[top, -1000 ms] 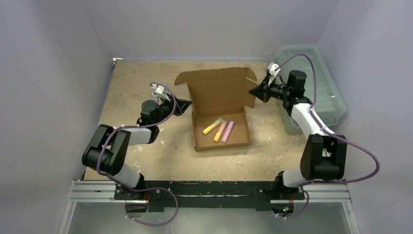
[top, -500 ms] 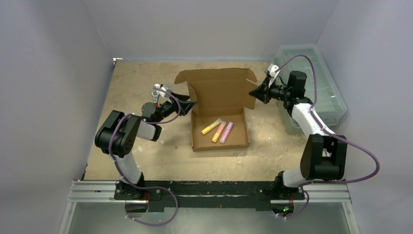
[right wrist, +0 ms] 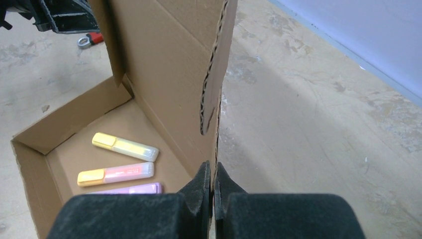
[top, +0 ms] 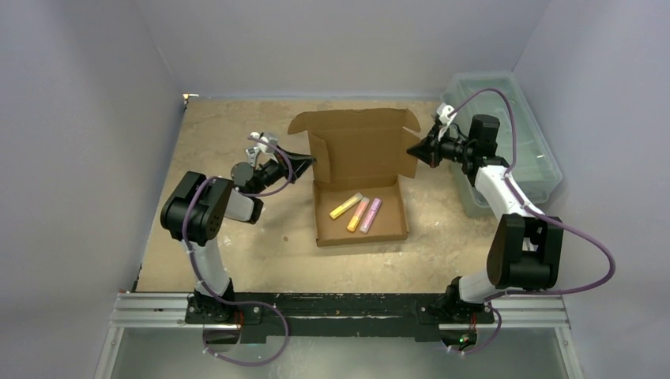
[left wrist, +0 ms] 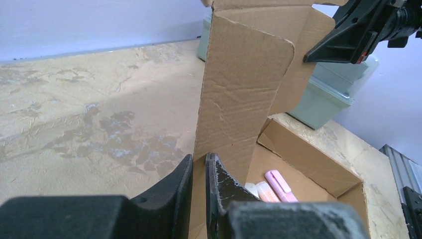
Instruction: Fold the paper box
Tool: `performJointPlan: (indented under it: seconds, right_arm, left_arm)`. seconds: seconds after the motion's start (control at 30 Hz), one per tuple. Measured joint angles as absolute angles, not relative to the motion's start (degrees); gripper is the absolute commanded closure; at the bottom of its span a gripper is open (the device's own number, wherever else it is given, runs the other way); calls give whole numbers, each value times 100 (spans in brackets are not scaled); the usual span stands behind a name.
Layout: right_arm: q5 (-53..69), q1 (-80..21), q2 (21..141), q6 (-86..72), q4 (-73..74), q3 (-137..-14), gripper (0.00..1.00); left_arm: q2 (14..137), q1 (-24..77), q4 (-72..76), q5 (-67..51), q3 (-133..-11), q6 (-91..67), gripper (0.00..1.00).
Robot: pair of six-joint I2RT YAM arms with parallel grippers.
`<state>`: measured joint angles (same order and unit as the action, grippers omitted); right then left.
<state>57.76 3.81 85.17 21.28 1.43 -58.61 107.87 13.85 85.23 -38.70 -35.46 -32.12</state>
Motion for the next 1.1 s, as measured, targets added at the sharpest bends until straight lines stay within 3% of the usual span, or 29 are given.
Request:
performJointPlan:
  seconds: [0.23, 0.4, 0.6, 0.7, 0.83, 0.97, 1.1]
  right_arm:
    - [5763, 381, 8597, 2171, 180, -5918, 100]
    - [5721, 355, 8600, 2167, 237, -5924, 100]
    - [5448, 287, 8600, 2150, 325, -5975, 100]
    - [5389, 266, 8597, 2154, 346, -5990, 100]
    - [5356, 263, 8597, 2191, 403, -6010, 100]
    - [5363, 263, 8597, 2250, 464, -6027, 100]
    - [5371, 263, 8597, 2357, 561, -6058, 100]
  left_arm:
    - [10770, 1385, 8517, -3868, -3527, -3199, 95]
    - [10250, 1409, 8471, -3765, -3057, -3190, 74]
    - [8702, 1439, 7964, -3205, -2362, -3343, 60]
    - [7432, 1439, 6978, -2856, -2209, -3336, 46]
    - [5572, 1439, 5002, -2364, -2353, -3013, 18]
    - [4707, 1444, 2781, -1916, -3542, -2300, 15]
    - [5520, 1444, 886, -2018, -5835, -1420, 18]
